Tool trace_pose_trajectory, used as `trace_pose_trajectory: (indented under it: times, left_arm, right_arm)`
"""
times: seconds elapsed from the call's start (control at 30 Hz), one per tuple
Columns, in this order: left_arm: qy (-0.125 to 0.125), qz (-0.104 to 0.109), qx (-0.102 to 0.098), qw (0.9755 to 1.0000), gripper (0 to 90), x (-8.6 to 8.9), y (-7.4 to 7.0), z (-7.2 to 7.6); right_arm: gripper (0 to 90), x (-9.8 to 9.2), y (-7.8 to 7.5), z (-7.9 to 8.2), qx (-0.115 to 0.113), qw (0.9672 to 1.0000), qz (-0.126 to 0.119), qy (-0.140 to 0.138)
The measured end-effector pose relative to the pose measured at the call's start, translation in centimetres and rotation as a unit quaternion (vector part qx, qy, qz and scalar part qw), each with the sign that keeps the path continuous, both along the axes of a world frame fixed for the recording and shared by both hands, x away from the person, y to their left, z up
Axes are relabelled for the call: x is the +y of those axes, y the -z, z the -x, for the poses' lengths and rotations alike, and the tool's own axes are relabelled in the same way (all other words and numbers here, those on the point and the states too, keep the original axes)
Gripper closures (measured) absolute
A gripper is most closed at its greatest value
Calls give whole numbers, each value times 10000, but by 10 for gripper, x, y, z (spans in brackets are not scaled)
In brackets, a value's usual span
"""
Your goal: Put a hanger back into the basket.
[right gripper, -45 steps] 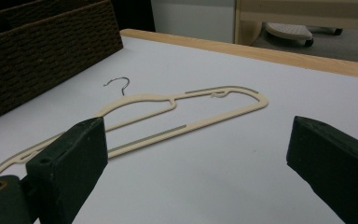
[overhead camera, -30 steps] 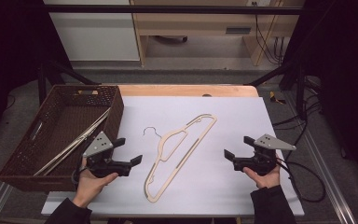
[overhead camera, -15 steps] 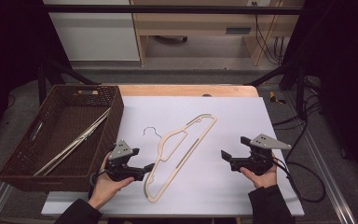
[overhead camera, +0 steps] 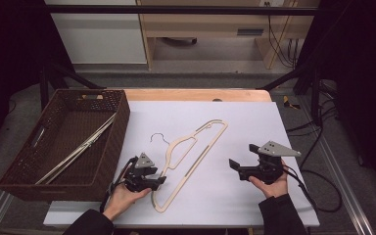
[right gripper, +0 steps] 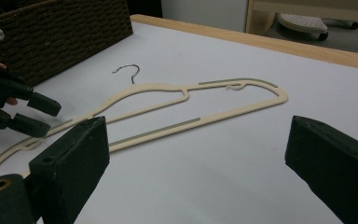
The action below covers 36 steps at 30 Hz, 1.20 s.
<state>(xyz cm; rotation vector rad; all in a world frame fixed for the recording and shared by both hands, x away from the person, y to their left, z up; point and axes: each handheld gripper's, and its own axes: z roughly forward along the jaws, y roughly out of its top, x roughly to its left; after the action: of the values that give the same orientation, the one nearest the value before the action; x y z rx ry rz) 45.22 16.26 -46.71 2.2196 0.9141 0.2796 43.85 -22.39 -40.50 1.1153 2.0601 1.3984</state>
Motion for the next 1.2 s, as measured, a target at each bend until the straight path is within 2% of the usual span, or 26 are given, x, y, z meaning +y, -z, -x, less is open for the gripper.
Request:
trace_pose_trajectory:
  times: [0.13,0.23,0.33,0.43,0.6,0.77,0.9,1.03,1.07,1.2]
  left_arm:
    - [-62,-158,37,9998,573,-6,4,0]
    - [-171,-240,-23,9996,615,-8,4,1]
    - [-418,-329,6,9986,673,-10,3,2]
    - [-647,-429,31,9970,691,-16,2,5]
    - [-817,-463,117,9955,716,-20,1,8]
    - [-865,-557,63,9947,723,-23,1,10]
    - [-763,-617,23,9952,764,-24,1,11]
    - [-634,-473,179,9967,766,-19,0,7]
    - [-596,-445,267,9969,766,-17,-1,6]
    - [-532,-386,372,9971,772,-4,-2,3]
  right_arm:
    - [65,2,1,-1,4,10000,21,-7]
    - [66,3,1,-1,9,10000,29,-13]
    - [66,3,0,-1,2,10000,31,-12]
    - [66,5,-1,-1,2,10000,2,-14]
    - [66,8,-2,-1,-12,10000,34,-79]
    - [66,11,-1,-2,-4,10000,29,-70]
    - [66,12,-2,-2,-10,10000,23,-91]
    - [66,12,-1,-2,-16,9999,79,-93]
    - [66,12,-1,-1,-15,9999,105,-113]
    - [66,10,-1,0,-31,9999,108,-107]
